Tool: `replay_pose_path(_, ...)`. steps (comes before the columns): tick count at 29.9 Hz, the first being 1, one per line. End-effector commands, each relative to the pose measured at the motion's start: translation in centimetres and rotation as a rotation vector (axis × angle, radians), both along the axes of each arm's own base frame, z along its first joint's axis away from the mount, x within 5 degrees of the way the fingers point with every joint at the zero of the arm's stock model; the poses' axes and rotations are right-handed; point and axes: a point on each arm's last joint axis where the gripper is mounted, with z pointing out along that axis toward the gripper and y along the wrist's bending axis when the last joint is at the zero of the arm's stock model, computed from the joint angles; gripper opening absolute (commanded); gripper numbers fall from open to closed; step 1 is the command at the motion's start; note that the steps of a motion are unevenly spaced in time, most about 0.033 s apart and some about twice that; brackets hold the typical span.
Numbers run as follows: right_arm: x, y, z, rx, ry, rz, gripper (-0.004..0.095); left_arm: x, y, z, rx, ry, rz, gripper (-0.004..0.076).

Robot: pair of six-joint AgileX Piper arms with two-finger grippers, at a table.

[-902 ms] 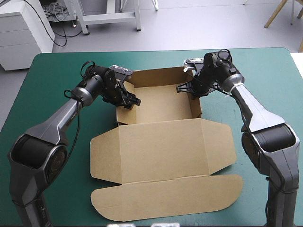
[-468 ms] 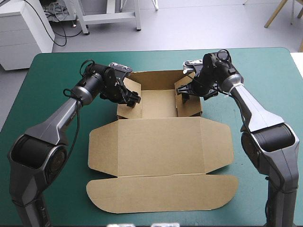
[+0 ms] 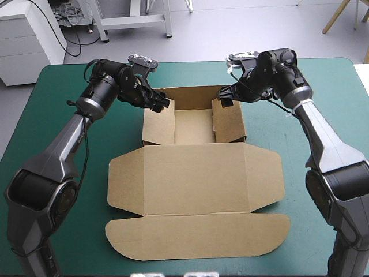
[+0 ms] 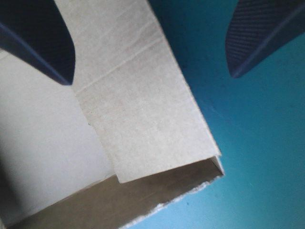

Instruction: Fold the box

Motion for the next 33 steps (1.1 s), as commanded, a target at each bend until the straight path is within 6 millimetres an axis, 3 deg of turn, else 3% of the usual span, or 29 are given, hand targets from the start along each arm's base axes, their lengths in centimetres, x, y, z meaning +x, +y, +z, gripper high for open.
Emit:
replay_pose_path(1,-3.2,-1.0,7.0,0.032,-0.207,0.036,0.0819,-3.2,1.3,7.0,-0.037,-0.202,-0.034,0.0608)
replay_pose_path(7,-5.6,-2.0,10.6,0.032,-0.334,0.030,0.0820,-7.1,3.7,11.2,0.041,-0.282,-0.028,0.0608)
replay_pose_path(12,-5.8,-2.3,10.8,0.008,-0.348,0.023,0.0819,-10.2,5.5,13.7,0.080,-0.337,-0.011,0.0608)
replay_pose_path(19,-4.6,-1.9,9.4,-0.001,-0.314,0.020,0.0819,-13.5,6.9,13.2,0.112,-0.307,-0.031,0.0585)
replay_pose_path(23,-3.6,-1.6,8.2,-0.008,-0.284,0.019,0.0819,-15.2,7.6,11.5,0.132,-0.261,-0.037,0.0436)
replay_pose_path(30,-1.2,-0.9,4.8,-0.017,-0.203,0.015,0.0819,-17.7,8.5,6.9,0.151,-0.218,-0.059,0.0029)
replay_pose_path(33,0.0,-0.5,2.9,-0.023,-0.158,0.005,0.0819,-18.8,8.9,4.5,0.157,-0.183,-0.069,-0.0010)
